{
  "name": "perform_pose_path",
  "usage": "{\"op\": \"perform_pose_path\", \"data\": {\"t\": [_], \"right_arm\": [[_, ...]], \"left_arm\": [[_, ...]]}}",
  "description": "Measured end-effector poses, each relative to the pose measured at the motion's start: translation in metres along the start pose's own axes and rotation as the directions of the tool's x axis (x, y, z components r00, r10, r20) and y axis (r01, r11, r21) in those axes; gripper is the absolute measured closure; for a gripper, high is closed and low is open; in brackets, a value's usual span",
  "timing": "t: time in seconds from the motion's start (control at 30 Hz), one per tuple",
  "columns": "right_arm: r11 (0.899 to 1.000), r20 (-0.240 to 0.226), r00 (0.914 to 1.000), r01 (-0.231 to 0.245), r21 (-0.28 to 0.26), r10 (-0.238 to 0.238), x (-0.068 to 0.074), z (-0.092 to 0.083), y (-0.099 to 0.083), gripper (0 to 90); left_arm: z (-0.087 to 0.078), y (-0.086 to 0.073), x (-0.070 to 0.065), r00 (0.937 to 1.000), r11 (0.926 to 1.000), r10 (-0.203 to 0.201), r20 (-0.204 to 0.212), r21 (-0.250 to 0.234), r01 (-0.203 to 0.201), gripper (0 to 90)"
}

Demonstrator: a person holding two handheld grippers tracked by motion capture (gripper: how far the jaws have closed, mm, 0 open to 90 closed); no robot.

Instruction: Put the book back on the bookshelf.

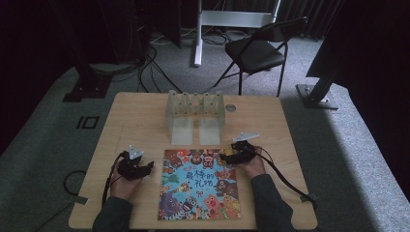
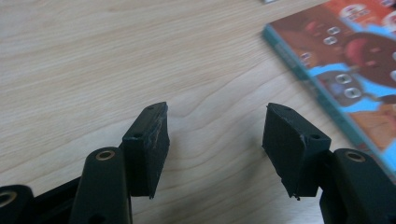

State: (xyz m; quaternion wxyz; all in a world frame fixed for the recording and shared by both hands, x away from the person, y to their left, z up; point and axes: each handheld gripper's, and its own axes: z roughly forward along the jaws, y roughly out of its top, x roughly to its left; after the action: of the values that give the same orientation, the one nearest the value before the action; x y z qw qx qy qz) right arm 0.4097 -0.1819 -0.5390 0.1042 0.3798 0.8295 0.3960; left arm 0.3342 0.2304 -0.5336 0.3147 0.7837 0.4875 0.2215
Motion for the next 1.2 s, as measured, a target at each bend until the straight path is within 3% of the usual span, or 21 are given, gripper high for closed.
{"op": "perform_pose_path", "data": {"t": [0.23, 0.37, 0.47, 0.53, 0.7, 0.77, 0.8, 1.0, 1.1, 1.2], "right_arm": [[1.000, -0.004, 0.9999, 0.013, 0.019, -0.013, 0.002, 0.003, -0.002, 22.2], [1.000, -0.007, 1.0000, 0.006, 0.020, -0.006, 0.001, 0.002, -0.002, 22.4], [1.000, -0.014, 0.9999, -0.006, 0.013, 0.006, 0.001, 0.001, -0.001, 22.5], [1.000, -0.016, 0.9998, -0.010, 0.010, 0.010, 0.000, 0.000, -0.001, 22.6], [1.000, -0.027, 0.9993, -0.026, -0.008, 0.026, 0.000, -0.004, 0.001, 23.3], [0.999, -0.031, 0.9990, -0.031, -0.015, 0.031, -0.001, -0.006, 0.002, 23.3], [0.998, -0.052, 0.9972, -0.056, -0.038, 0.054, -0.004, -0.009, 0.001, 26.5], [0.993, -0.097, 0.9911, -0.098, -0.067, 0.092, -0.009, -0.015, 0.002, 30.4], [0.990, -0.116, 0.9885, -0.108, -0.090, 0.098, -0.010, -0.020, 0.004, 32.3], [0.985, -0.141, 0.9834, -0.131, -0.113, 0.115, -0.011, -0.024, 0.005, 33.6]], "left_arm": [[-0.011, 0.005, -0.013, 0.9989, 0.9978, 0.010, 0.046, -0.065, -0.007, 35.0], [-0.015, 0.008, -0.025, 0.9965, 0.9958, 0.047, 0.068, -0.082, -0.042, 31.1], [-0.018, 0.011, -0.040, 0.9906, 0.9916, 0.109, 0.083, -0.080, -0.102, 28.1], [-0.021, 0.013, -0.051, 0.9853, 0.9884, 0.132, 0.109, -0.090, -0.122, 27.1], [-0.025, 0.014, -0.071, 0.9692, 0.9823, 0.171, 0.177, -0.106, -0.154, 24.3], [-0.025, 0.014, -0.071, 0.9692, 0.9823, 0.171, 0.177, -0.106, -0.154, 23.1], [-0.029, 0.015, -0.085, 0.9574, 0.9739, 0.214, 0.194, -0.118, -0.194, 20.9], [-0.037, 0.016, -0.109, 0.9390, 0.9594, 0.269, 0.214, -0.146, -0.241, 16.6], [-0.038, 0.014, -0.123, 0.9268, 0.9463, 0.314, 0.206, -0.148, -0.287, 14.5], [-0.039, 0.012, -0.135, 0.9130, 0.9400, 0.335, 0.233, -0.149, -0.307, 11.6]]}}
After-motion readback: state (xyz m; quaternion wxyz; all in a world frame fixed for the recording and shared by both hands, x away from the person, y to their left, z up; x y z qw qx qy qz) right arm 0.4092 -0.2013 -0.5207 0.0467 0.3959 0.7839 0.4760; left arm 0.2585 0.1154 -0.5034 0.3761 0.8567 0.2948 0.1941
